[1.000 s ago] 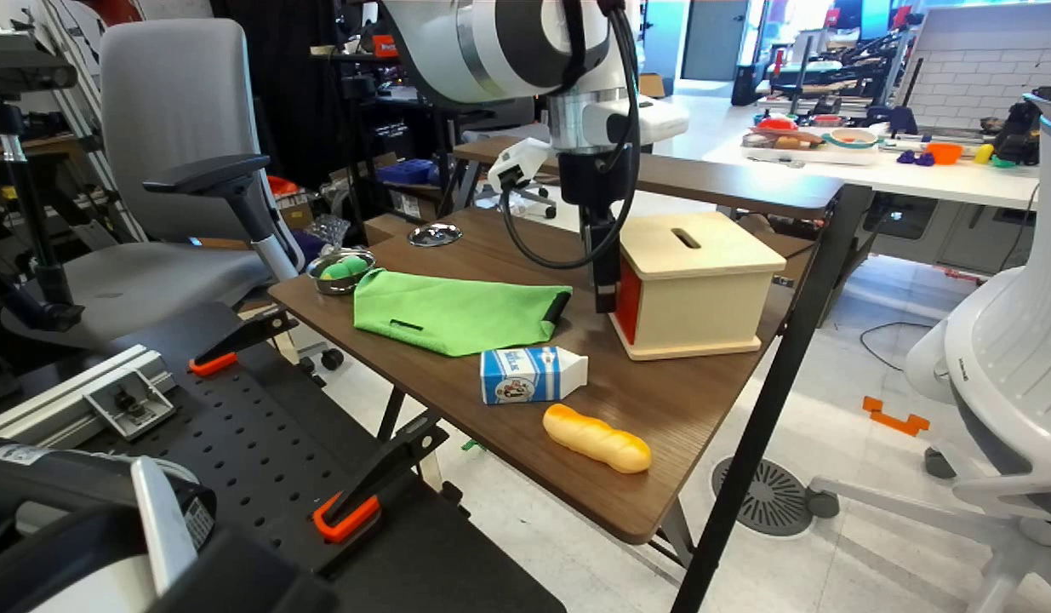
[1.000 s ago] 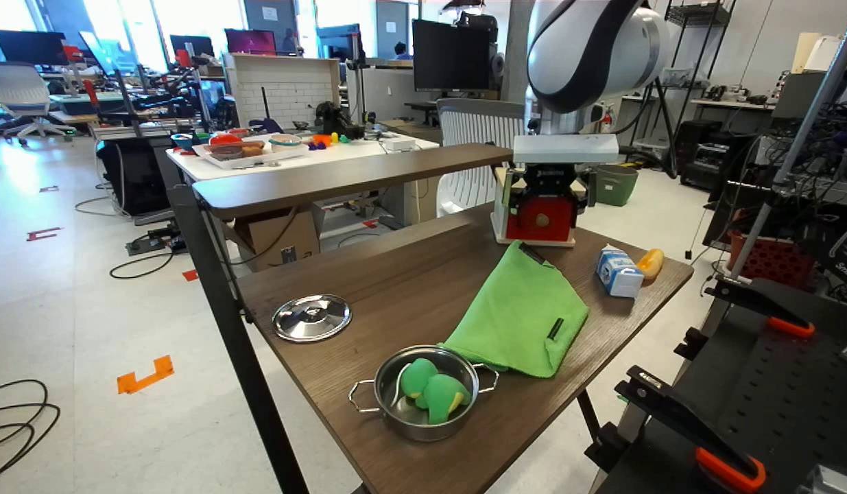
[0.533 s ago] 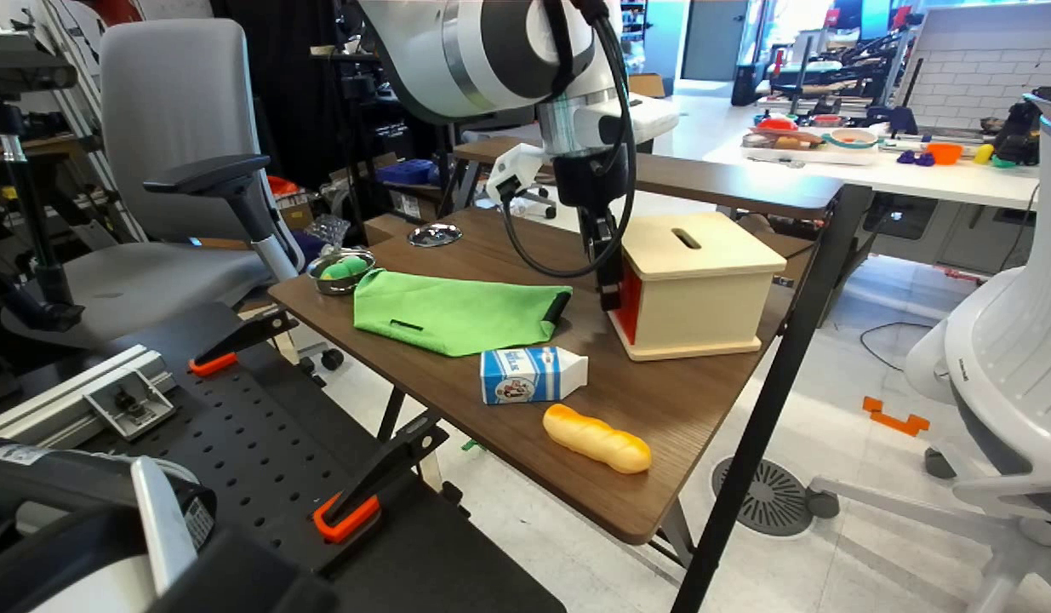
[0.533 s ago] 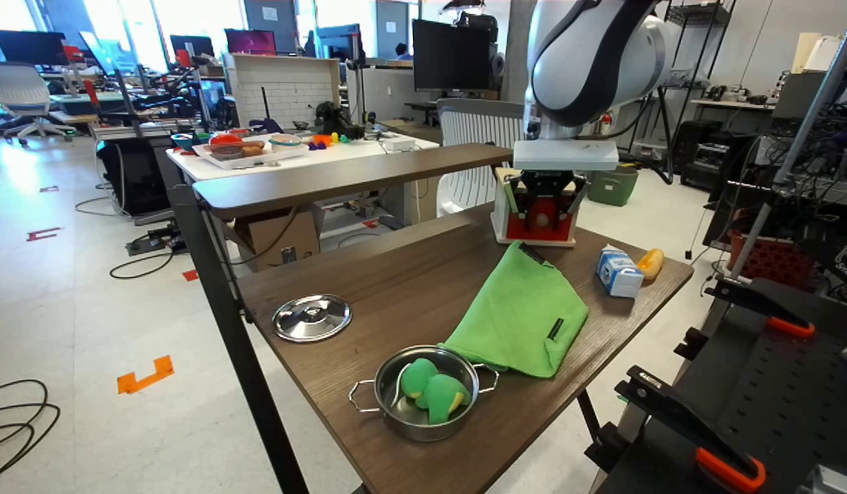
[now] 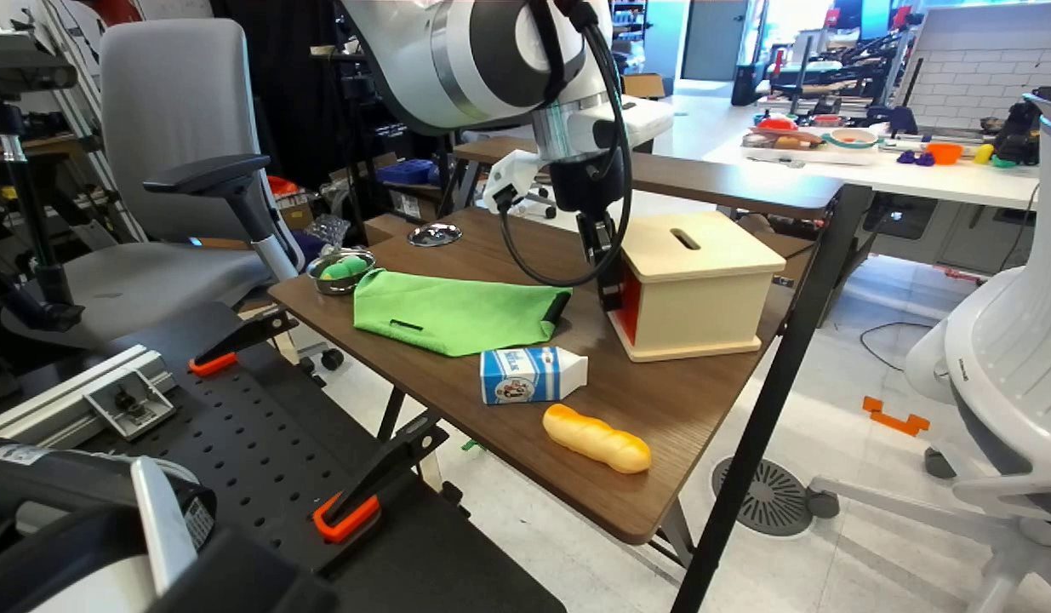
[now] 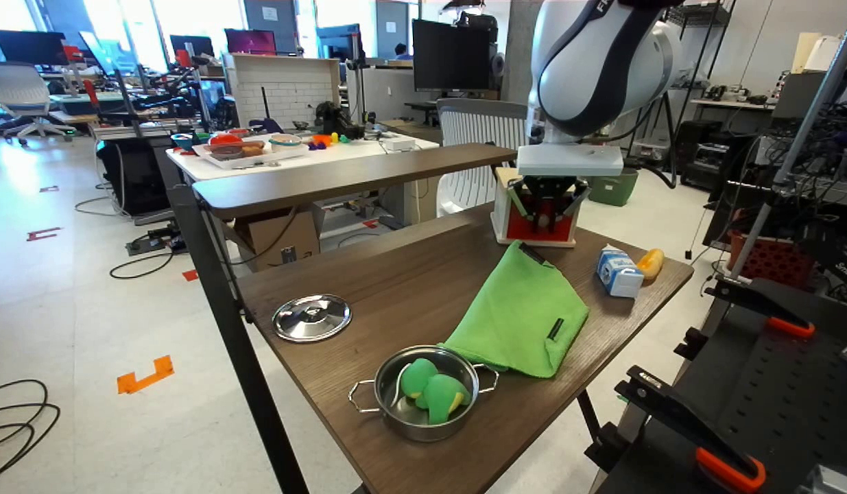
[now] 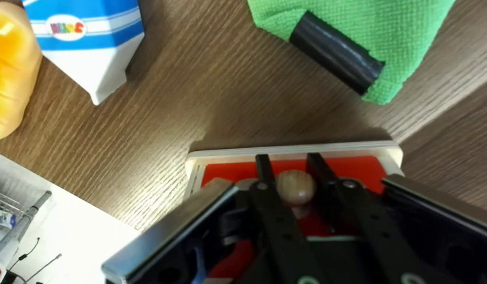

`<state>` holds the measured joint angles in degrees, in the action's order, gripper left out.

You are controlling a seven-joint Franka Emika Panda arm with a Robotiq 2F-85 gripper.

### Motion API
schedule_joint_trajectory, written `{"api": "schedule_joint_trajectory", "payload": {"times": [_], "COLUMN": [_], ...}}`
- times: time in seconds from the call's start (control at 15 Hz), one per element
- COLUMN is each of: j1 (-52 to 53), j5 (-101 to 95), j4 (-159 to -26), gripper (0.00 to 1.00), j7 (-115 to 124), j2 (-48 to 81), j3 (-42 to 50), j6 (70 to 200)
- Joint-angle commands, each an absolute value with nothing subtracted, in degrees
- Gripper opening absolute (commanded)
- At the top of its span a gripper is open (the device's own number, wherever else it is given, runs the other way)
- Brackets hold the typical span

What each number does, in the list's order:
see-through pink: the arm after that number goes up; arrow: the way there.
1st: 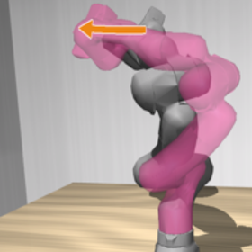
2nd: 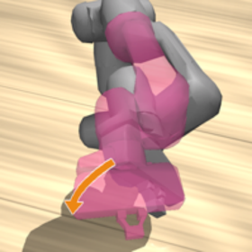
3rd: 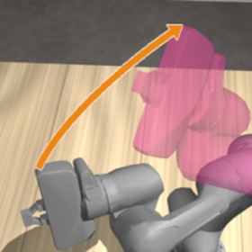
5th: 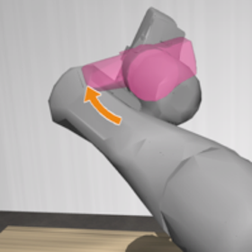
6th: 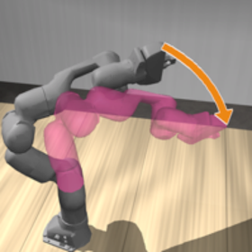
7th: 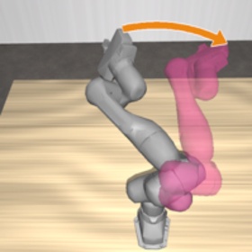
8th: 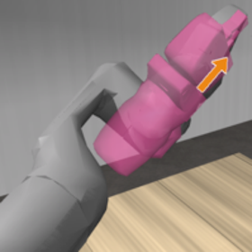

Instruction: Open the chest drawer and put the orange object inside

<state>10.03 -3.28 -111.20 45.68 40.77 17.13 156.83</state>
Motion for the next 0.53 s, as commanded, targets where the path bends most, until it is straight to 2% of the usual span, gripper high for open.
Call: {"api": "schedule_joint_trajectory", "payload": {"times": [0.0, 0.47], "j1": [10.9, 9.8], "j5": [-3.8, -3.3], "j4": [-114.1, -119.0], "gripper": [0.07, 0.07], "j7": [45.6, 40.8], "j2": [38.3, 33.6], "j3": [18.6, 16.2], "j6": [158.3, 156.7]}}
